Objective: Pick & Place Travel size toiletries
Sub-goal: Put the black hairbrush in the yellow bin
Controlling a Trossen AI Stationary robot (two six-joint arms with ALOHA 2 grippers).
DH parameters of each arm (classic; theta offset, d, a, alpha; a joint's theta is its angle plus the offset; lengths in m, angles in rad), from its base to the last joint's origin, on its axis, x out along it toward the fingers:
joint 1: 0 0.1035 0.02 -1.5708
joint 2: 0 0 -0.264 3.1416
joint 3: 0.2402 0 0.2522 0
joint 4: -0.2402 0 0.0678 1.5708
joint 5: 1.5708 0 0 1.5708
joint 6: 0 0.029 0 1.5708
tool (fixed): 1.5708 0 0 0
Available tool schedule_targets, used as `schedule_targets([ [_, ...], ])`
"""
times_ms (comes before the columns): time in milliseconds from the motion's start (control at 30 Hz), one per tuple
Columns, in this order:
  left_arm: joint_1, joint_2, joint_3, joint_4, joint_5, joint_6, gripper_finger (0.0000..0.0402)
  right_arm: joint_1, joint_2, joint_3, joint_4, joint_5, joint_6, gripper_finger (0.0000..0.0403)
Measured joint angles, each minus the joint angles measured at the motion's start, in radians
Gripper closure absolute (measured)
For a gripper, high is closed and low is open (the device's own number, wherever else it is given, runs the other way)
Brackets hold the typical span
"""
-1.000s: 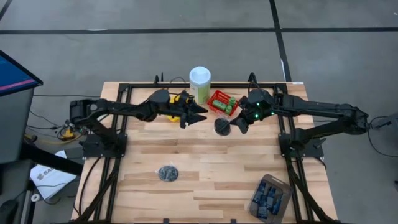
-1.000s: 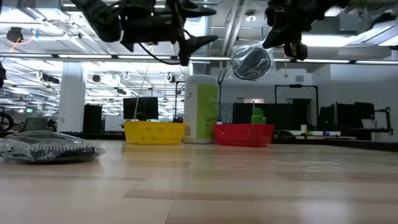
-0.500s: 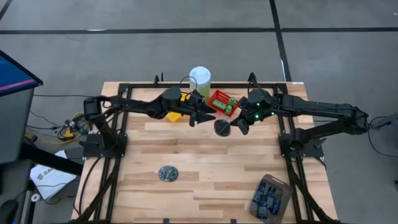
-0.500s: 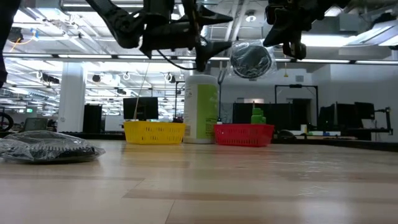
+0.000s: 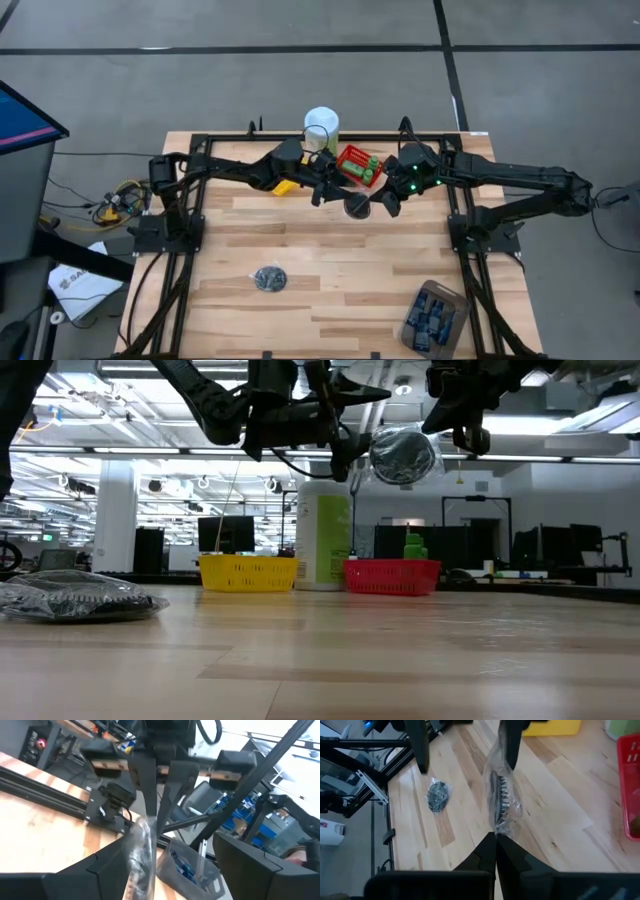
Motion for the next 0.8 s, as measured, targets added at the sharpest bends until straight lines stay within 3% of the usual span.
schedule_targets([
  [467, -0.006, 0.006, 0.0, 0.0, -0.006, 0.01, 0.0192, 0.0, 0.0, 0.0, 0.035, 0.0, -0.01, 0.0403],
  [800, -0.008, 0.006, 0.0, -0.004, -0.01, 0.057, 0.0313, 0.0, 0.0, 0.0, 0.074, 0.0, -0.01, 0.0403],
])
